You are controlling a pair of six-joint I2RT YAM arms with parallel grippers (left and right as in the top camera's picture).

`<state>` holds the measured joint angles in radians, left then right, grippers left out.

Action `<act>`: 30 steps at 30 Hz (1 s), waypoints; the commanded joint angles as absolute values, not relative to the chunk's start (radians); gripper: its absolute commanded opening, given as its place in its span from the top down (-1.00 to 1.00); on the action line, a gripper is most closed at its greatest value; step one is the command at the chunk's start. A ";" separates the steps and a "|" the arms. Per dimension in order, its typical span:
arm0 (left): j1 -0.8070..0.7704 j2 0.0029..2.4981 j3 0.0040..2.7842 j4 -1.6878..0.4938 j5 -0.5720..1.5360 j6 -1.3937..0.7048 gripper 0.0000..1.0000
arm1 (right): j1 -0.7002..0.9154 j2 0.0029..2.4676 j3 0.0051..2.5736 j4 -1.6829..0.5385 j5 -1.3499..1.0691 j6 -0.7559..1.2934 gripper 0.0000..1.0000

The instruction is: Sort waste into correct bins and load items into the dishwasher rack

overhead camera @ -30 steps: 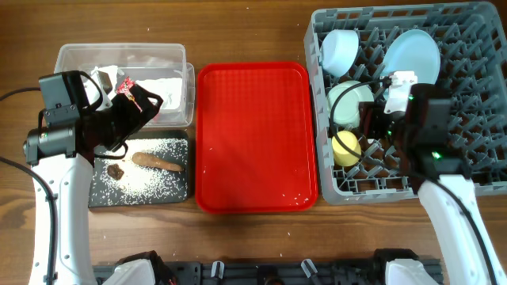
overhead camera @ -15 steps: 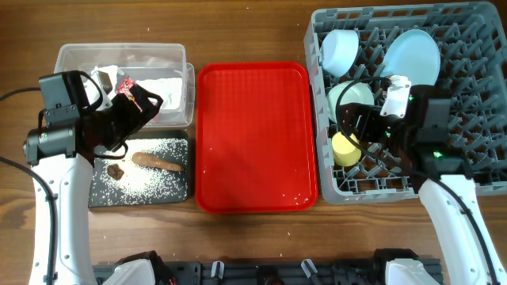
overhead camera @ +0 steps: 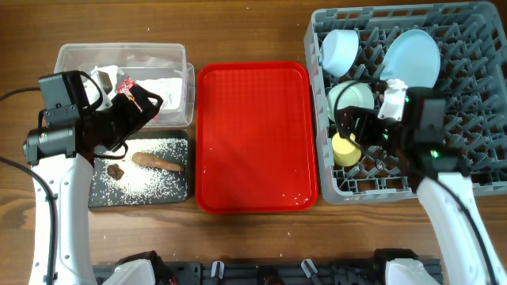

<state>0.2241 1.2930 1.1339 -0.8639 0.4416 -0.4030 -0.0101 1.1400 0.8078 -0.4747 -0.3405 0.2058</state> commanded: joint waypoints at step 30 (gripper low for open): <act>0.229 1.296 1.130 -0.861 0.439 -0.408 -0.99 | 0.017 0.004 0.499 -0.239 -0.173 0.218 -1.00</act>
